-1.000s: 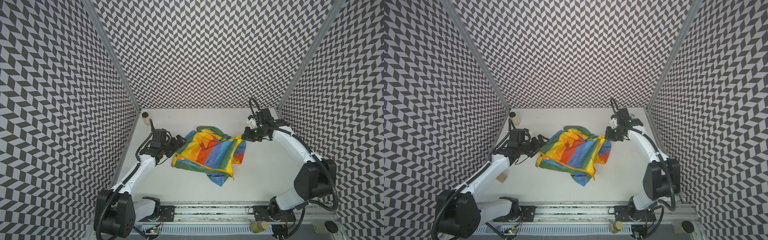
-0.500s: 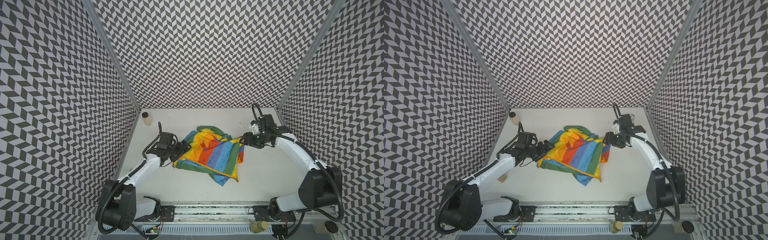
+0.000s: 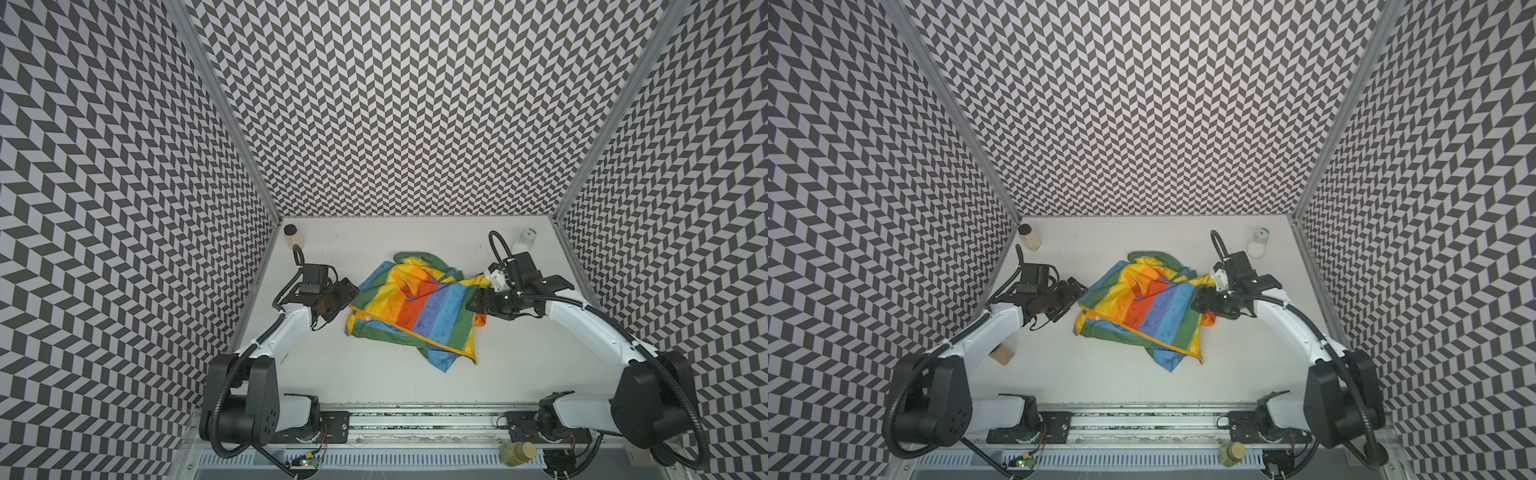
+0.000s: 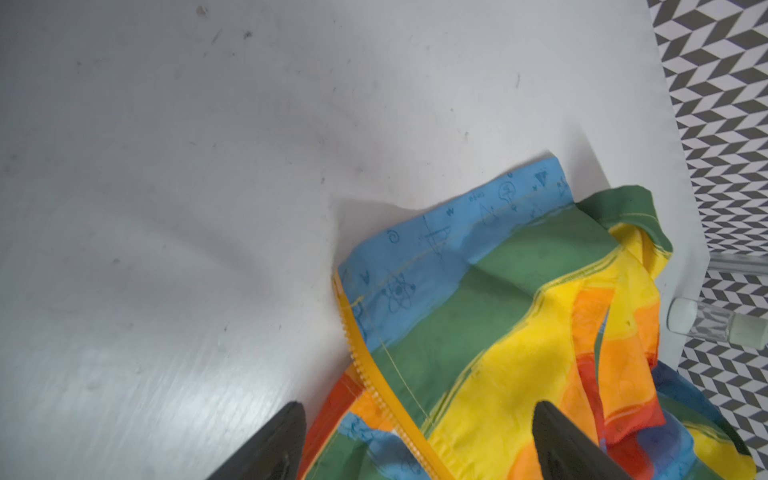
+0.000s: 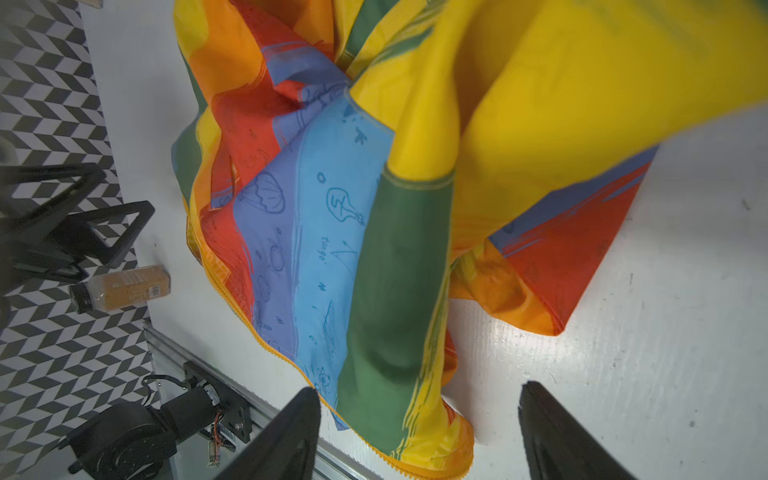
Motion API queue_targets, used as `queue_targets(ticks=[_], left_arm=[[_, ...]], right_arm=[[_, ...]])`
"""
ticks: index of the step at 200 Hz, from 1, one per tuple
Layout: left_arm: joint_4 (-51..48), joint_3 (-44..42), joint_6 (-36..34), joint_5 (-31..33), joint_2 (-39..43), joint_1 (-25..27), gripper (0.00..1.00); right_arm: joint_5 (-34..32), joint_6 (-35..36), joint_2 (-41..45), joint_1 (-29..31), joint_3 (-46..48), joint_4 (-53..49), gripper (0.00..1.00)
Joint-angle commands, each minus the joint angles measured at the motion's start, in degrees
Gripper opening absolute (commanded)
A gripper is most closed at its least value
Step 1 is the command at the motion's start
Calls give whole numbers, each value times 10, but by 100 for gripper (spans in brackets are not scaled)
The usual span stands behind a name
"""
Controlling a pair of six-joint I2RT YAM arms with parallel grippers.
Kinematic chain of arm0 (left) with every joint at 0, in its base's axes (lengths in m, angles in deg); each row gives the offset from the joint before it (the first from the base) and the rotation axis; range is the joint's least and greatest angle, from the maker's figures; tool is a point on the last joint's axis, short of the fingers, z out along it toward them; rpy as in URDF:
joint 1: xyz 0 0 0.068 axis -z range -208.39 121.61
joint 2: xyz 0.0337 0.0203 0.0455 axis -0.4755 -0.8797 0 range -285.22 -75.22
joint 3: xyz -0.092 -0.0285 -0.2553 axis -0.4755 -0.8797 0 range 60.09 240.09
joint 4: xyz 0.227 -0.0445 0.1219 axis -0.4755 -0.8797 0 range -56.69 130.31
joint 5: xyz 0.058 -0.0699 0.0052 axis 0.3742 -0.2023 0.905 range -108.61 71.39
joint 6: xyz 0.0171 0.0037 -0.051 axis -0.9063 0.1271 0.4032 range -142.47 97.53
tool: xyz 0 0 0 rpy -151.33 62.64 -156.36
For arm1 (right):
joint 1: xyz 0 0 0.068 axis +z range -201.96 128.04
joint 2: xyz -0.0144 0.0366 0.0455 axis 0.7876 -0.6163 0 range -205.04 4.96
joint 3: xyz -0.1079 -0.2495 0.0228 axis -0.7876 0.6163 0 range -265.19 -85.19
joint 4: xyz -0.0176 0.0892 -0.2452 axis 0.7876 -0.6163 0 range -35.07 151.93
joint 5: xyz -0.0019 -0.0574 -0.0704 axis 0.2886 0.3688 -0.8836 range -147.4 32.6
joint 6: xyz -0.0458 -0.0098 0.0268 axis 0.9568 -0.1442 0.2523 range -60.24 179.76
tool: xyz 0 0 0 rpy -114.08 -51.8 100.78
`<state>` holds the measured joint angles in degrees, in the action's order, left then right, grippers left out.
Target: Zip up the jacket
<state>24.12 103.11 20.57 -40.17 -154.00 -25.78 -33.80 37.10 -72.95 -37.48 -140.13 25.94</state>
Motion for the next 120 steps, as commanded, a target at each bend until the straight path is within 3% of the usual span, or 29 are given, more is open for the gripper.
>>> queue_targets(ticks=[1, 54, 63, 85, 120], left_arm=[[33, 16, 10, -17, -57, -12, 87], [101, 23, 37, -22, -136, -16, 83], [122, 24, 43, -34, -150, -16, 75], [146, 40, 47, -56, -176, -14, 40], [78, 66, 16, -33, -113, -3, 7]], right_arm=[[3, -24, -26, 12, 7, 55, 76], [3, -41, -58, 18, 27, 100, 76], [3, -44, -63, 18, 29, 105, 75], [5, -49, -77, 16, 27, 121, 65], [-6, -48, -72, 9, -23, 111, 21]])
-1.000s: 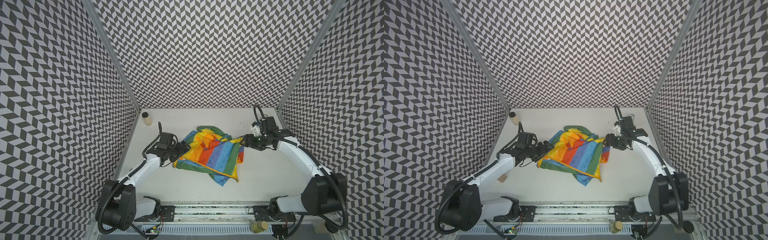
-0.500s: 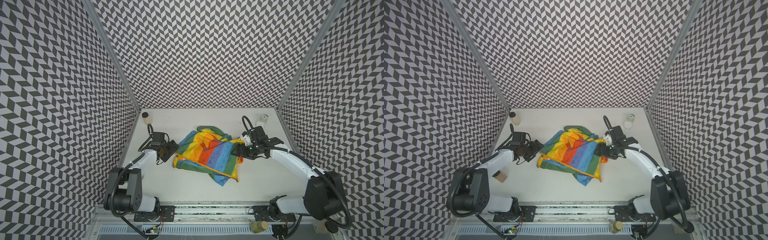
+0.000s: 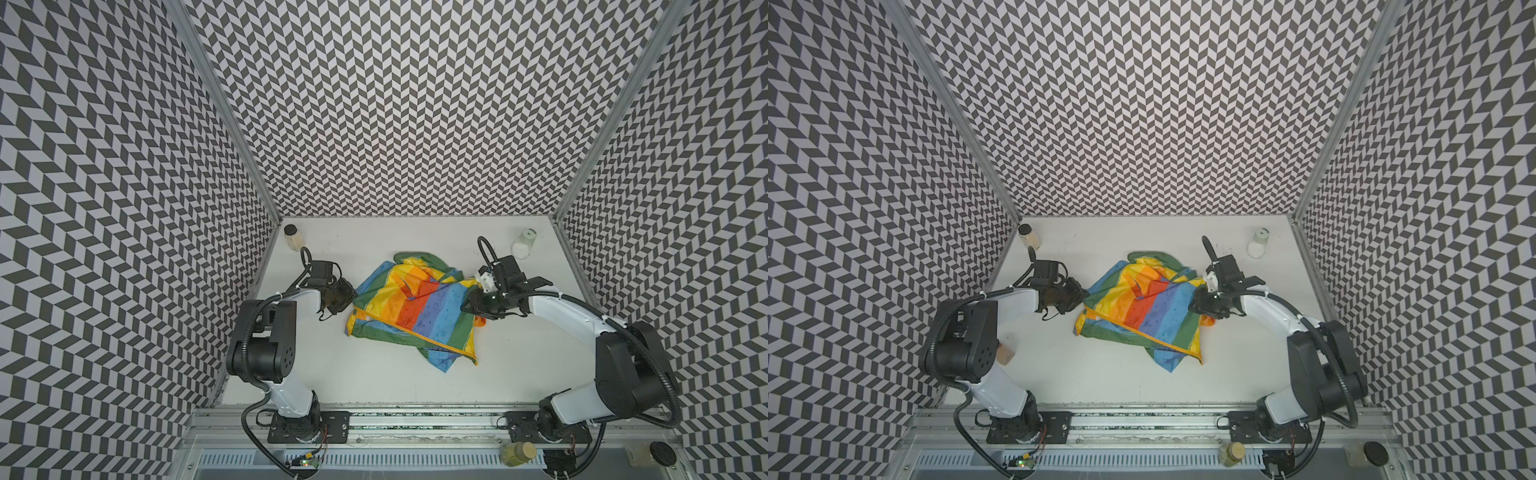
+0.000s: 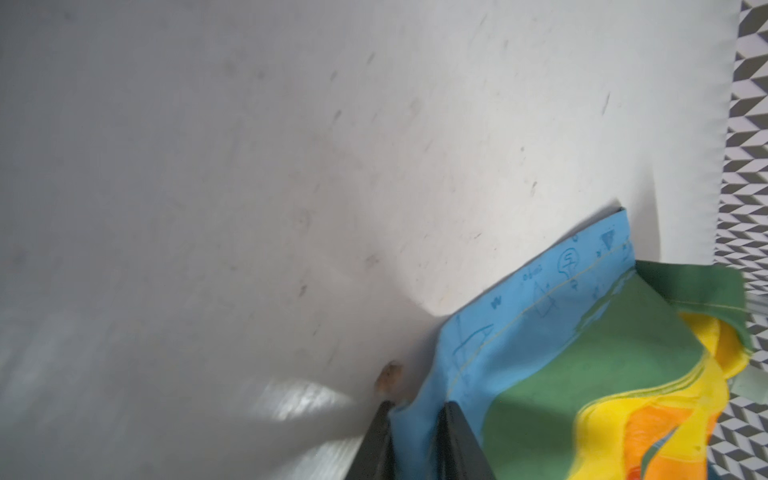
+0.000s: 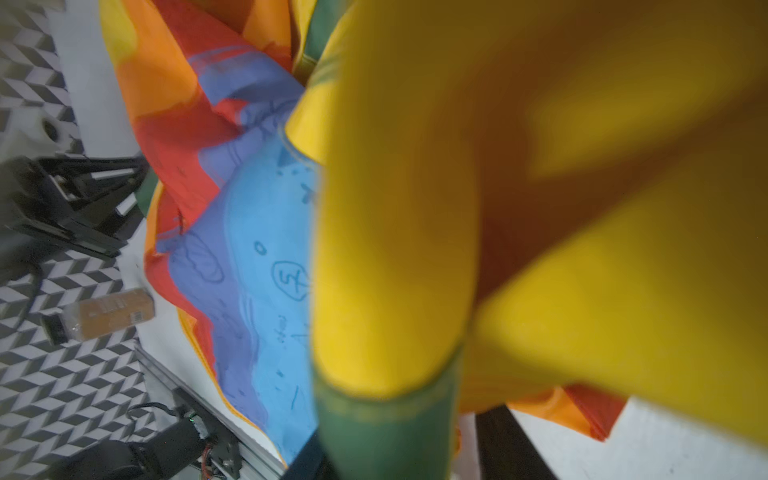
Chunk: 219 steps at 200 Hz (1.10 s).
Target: Zip up the jacket
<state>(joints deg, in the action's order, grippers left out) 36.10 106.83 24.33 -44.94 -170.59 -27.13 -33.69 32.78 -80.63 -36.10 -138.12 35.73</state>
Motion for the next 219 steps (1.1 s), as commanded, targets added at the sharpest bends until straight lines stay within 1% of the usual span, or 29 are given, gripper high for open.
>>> queue_targets(ticks=[1, 8, 15, 31, 56, 79, 102, 125, 155, 171, 185, 202, 219], left_arm=[[-44, 30, -22, 16, 56, 11, 6], [-68, 38, -31, 23, 81, 17, 3], [-92, 47, -39, 29, 104, 23, 0], [-146, 70, -61, 41, 158, 39, 0], [-207, 98, -86, 42, 233, 63, 0], [-256, 124, -103, 29, 281, 89, 0], [-272, 135, -109, 15, 329, 124, 0], [-276, 158, -118, 36, 373, 182, 0], [-299, 206, -128, 79, 411, 262, 0], [-312, 212, -113, 120, 432, 302, 0], [-312, 196, -85, 153, 453, 331, 0], [-298, 152, -32, 190, 480, 358, 0], [-284, 98, 13, 241, 505, 383, 0]], right_arm=[[-7, -5, 5, -5, -46, 13, 19], [-10, -3, 9, -8, -65, 4, 12], [-15, 0, 13, -12, -87, -4, 8], [-17, 6, 19, -24, -144, -28, 0], [-14, 11, 21, -49, -237, -59, 0], [-20, 8, 30, -71, -309, -61, 0], [-21, 11, 32, -101, -386, -81, 0], [-10, 3, 19, -132, -478, -99, 0], [11, -19, -5, -155, -576, -99, 0], [21, -33, -22, -157, -619, -98, 0], [46, -53, -42, -156, -645, -93, 0], [86, -88, -68, -146, -643, -67, 0], [92, -94, -110, -108, -641, -66, 0]])
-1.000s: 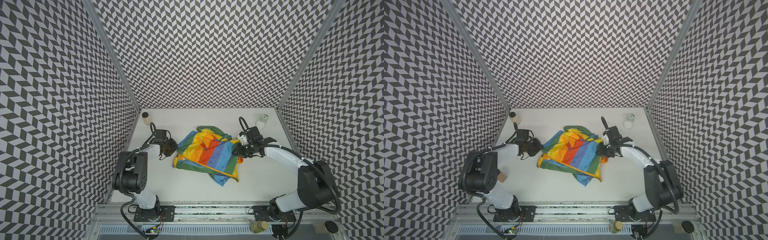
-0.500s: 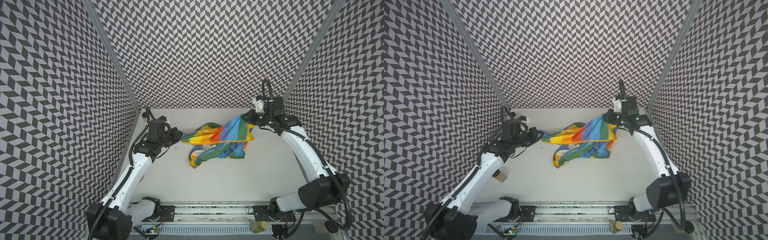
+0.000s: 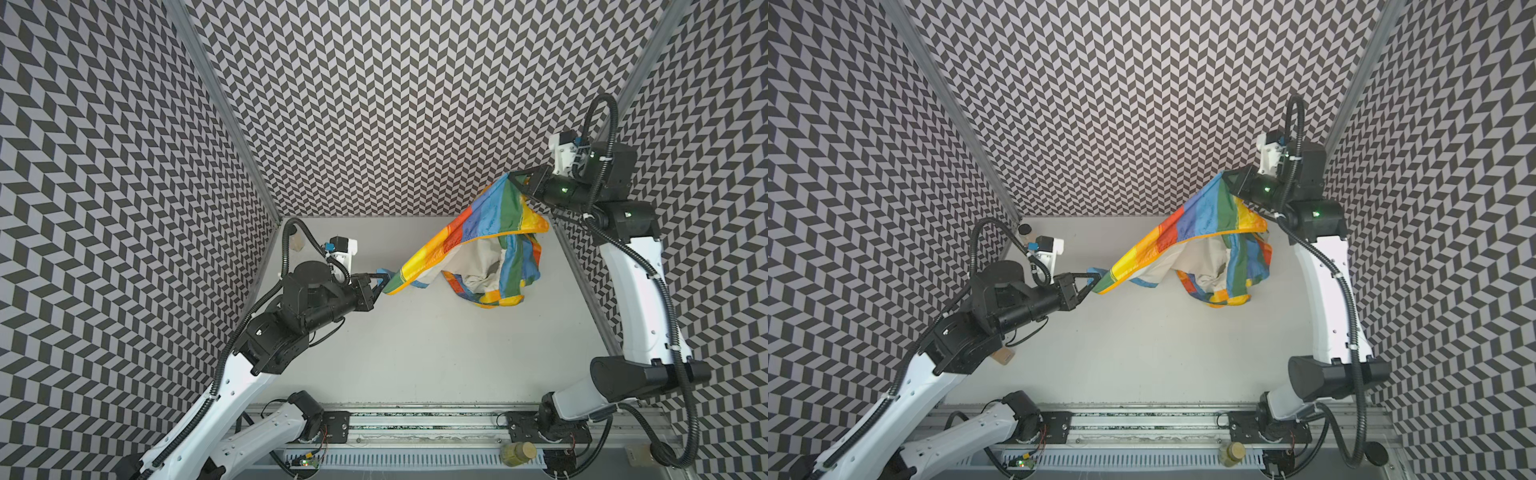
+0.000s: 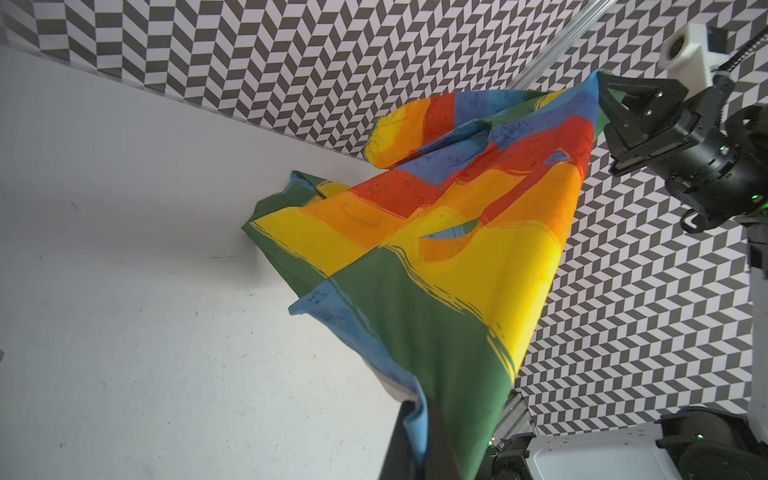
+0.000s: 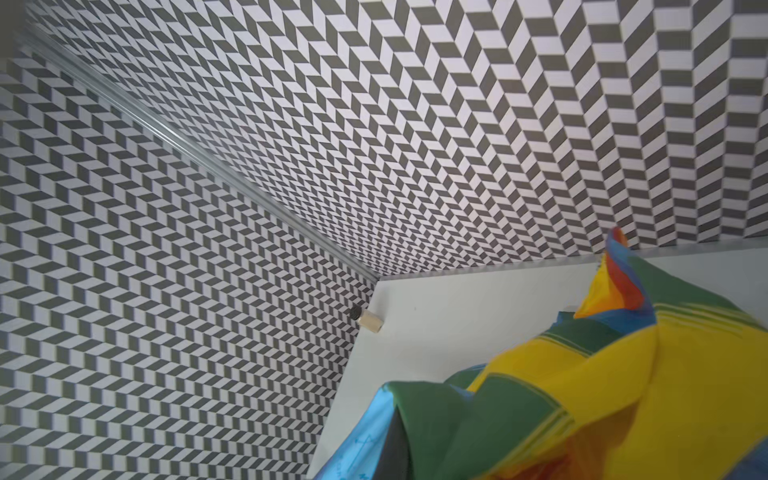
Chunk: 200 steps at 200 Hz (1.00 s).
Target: Zip up the jacket
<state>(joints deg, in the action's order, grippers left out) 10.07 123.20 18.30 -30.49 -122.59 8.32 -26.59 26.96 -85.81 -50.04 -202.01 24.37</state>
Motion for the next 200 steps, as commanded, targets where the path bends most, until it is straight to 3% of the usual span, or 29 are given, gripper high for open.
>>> queue_targets(ticks=[1, 31, 57, 84, 92, 102, 120, 134, 151, 174, 200], left_arm=[[-23, -68, 75, 100, 26, 29, 0], [-57, -128, 116, 196, 55, 48, 0], [-106, -179, 148, 287, 91, 47, 0], [-137, -241, 196, 325, 137, 41, 0], [-145, -255, 211, 321, 149, 38, 0], [-150, -269, 224, 313, 161, 37, 16], [-173, -285, 246, 305, 175, 38, 50], [-186, -293, 252, 301, 184, 37, 65], [-188, -295, 246, 301, 195, 38, 73], [-173, -285, 216, 303, 191, 37, 77], [-102, -273, 145, 267, 147, 38, 80]], right_arm=[[20, -35, -61, 35, -2, 47, 0], [2, -16, -173, 127, -34, 20, 0], [-21, 2, -303, 187, -129, -33, 1], [-7, 5, -440, 216, -258, -96, 22], [5, 3, -466, 219, -278, -101, 36], [15, 0, -484, 220, -284, -100, 51], [11, 11, -481, 219, -269, -95, 68], [10, 25, -459, 219, -247, -87, 76], [6, 45, -424, 217, -227, -90, 79], [-17, 81, -361, 207, -188, -117, 78], [-76, 127, -250, 188, -66, -123, 77]])
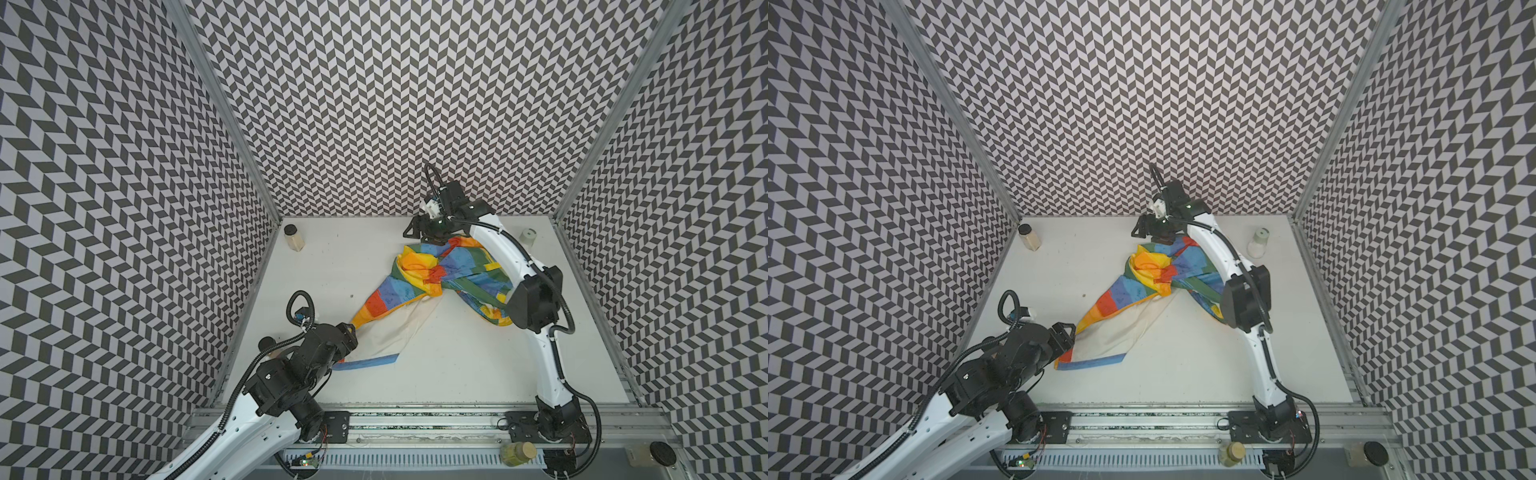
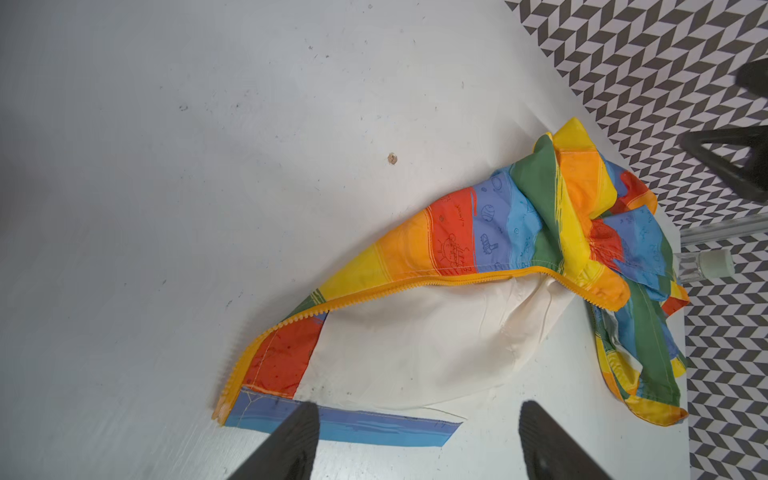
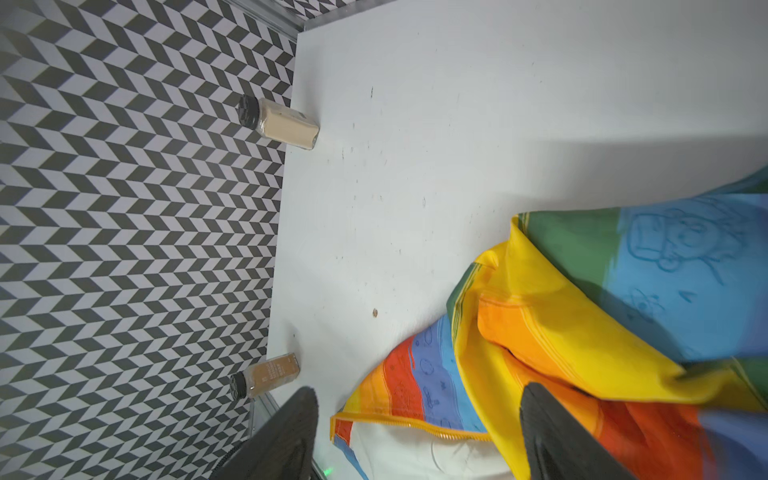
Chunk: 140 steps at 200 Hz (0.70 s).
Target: Zip up the jacket
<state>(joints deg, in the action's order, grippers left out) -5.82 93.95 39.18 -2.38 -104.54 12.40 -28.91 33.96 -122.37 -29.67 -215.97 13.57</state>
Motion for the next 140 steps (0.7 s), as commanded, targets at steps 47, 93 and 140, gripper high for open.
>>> queue_targets(ticks=[47, 93, 140], left_arm=[[171, 161, -219, -126, -313, 13, 79], [163, 395, -406, -173, -599, 42, 82], [94, 621, -534, -183, -830, 46, 82]], right_arm=[[-65, 64, 308, -130, 364, 16, 73], [-63, 59, 467, -243, 625, 88, 81], [-18, 70, 500, -269, 738, 104, 81]])
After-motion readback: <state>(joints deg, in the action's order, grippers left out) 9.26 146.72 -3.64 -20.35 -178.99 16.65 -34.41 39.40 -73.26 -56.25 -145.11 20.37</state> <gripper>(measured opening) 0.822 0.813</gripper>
